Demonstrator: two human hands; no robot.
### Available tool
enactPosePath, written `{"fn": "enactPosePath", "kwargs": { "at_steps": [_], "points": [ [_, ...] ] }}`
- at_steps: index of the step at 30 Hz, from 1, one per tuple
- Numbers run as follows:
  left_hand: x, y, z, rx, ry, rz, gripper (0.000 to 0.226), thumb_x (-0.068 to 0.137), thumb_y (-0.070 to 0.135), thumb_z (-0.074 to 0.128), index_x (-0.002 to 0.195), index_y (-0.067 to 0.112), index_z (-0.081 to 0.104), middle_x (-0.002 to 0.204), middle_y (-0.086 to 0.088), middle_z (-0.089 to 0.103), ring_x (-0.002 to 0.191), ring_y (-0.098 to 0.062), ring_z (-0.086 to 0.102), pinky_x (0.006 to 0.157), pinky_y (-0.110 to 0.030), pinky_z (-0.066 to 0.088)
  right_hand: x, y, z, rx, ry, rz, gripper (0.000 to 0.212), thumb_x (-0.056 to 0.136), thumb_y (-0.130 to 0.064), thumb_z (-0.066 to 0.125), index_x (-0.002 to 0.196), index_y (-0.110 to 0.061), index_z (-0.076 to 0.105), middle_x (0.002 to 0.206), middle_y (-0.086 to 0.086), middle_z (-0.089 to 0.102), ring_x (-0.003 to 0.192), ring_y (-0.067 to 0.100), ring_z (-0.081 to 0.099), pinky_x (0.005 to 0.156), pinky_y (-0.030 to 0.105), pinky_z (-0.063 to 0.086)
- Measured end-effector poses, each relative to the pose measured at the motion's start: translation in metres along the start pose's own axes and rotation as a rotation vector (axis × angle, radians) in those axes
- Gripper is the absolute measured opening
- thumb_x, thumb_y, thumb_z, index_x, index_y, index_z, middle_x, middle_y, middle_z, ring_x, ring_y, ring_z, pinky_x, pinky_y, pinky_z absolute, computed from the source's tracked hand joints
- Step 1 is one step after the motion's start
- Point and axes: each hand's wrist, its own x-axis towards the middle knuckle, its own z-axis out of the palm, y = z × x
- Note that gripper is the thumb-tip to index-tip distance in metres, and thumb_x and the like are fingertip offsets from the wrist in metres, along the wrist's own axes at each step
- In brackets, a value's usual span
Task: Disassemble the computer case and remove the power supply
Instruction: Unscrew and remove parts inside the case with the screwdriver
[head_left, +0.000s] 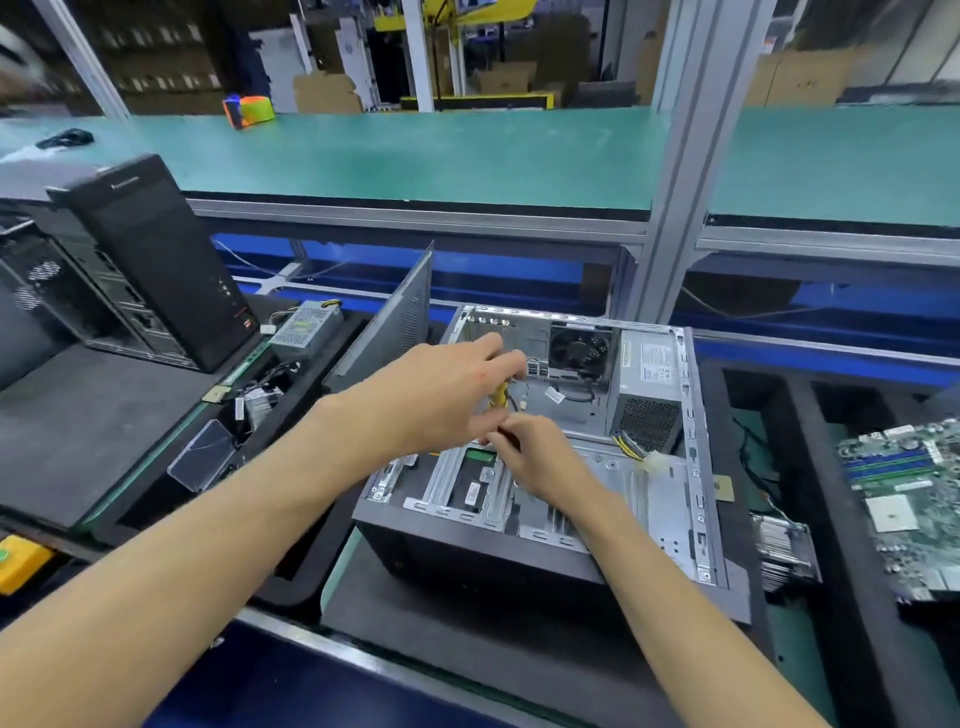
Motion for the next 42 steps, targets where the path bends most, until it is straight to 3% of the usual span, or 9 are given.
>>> {"fn": "enactPosePath", "kwargs": {
  "at_steps": [6,11,15,19,24,29,35,39,42],
  "points": [
    [0.002,-0.01,-0.01,0.102,-0.13,0.049,0.026,0.105,0.035,0.041,0.125,0.02,0.047,0.115,0.002,0.06,0.094,-0.023,0.062,0.075,-0.037,0.05,-0.001,-0.004,-0.001,-0.078,-0.018,-0.053,0.024,0.102,-0.022,0.053,0.084,-0.008,0.06,0.076,0.003,0.064,0.072,0.024,0.057,0.07,0.036,0.043],
    [0.01,-0.01,-0.007,0.395,-0.086,-0.036,0.043,0.104,0.056,0.025,0.095,0.019,0.044,0.06,0.006,0.038,0.057,-0.022,0.043,0.055,-0.032,0.032,-0.003,-0.009,0.0,-0.1,0.007,-0.062,0.027,0.106,-0.03,0.045,0.082,-0.018,0.049,0.064,-0.005,0.051,0.062,0.022,0.045,0.065,0.033,0.03],
    [0.013,-0.012,-0.006,0.413,-0.029,-0.007,0.043,0.104,0.056,0.022,0.107,0.02,0.045,0.082,0.001,0.056,0.073,-0.024,0.062,0.057,-0.032,0.035,-0.002,-0.01,0.003,-0.145,-0.004,-0.025,0.03,0.107,-0.03,0.038,0.083,-0.017,0.05,0.072,-0.001,0.058,0.068,0.026,0.049,0.087,0.041,0.041],
    [0.01,-0.012,-0.006,0.24,-0.035,0.168,0.03,0.102,0.04,0.041,0.125,0.02,0.041,0.111,0.002,0.052,0.092,-0.02,0.062,0.056,-0.031,0.033,0.0,-0.007,0.007,-0.159,0.008,-0.014,0.034,0.108,-0.033,0.035,0.081,-0.019,0.051,0.074,-0.004,0.057,0.068,0.023,0.051,0.089,0.043,0.043],
    [0.017,-0.013,-0.009,0.29,-0.103,0.077,0.038,0.104,0.05,0.036,0.114,0.017,0.049,0.088,-0.001,0.063,0.077,-0.027,0.063,0.06,-0.033,0.036,0.001,-0.004,0.008,-0.169,0.031,-0.051,0.033,0.106,-0.04,0.03,0.074,-0.033,0.037,0.067,-0.01,0.045,0.059,0.011,0.041,0.082,0.04,0.042],
    [0.026,-0.006,-0.008,0.472,-0.053,-0.059,0.059,0.103,0.059,0.022,0.07,0.015,0.042,0.058,0.003,0.037,0.047,-0.018,0.037,0.049,-0.029,0.024,0.0,-0.003,0.009,-0.176,0.065,-0.062,0.037,0.107,-0.038,0.034,0.071,-0.036,0.025,0.064,-0.012,0.04,0.057,0.008,0.037,0.067,0.035,0.027],
    [0.02,-0.007,-0.007,0.25,-0.094,0.132,0.029,0.102,0.039,0.043,0.125,0.021,0.042,0.113,0.003,0.051,0.093,-0.019,0.061,0.06,-0.031,0.038,0.002,-0.002,0.009,-0.198,0.072,-0.063,0.038,0.108,-0.035,0.033,0.071,-0.036,0.024,0.062,-0.014,0.036,0.054,0.01,0.034,0.066,0.034,0.025],
    [0.025,-0.01,-0.009,0.297,-0.143,0.115,0.024,0.105,0.035,0.039,0.119,0.018,0.049,0.109,0.0,0.059,0.087,-0.024,0.063,0.066,-0.035,0.046,0.002,-0.001,0.01,-0.204,0.066,-0.075,0.032,0.108,-0.035,0.031,0.077,-0.03,0.034,0.064,-0.015,0.037,0.054,0.006,0.033,0.069,0.034,0.032],
    [0.031,-0.007,-0.009,0.398,-0.124,0.027,0.034,0.106,0.046,0.033,0.106,0.018,0.053,0.078,0.002,0.057,0.066,-0.024,0.057,0.059,-0.034,0.04,0.003,0.0,0.011,-0.216,0.058,-0.077,0.031,0.108,-0.035,0.03,0.078,-0.028,0.036,0.065,-0.015,0.037,0.055,0.005,0.034,0.069,0.034,0.03]
  ]
}}
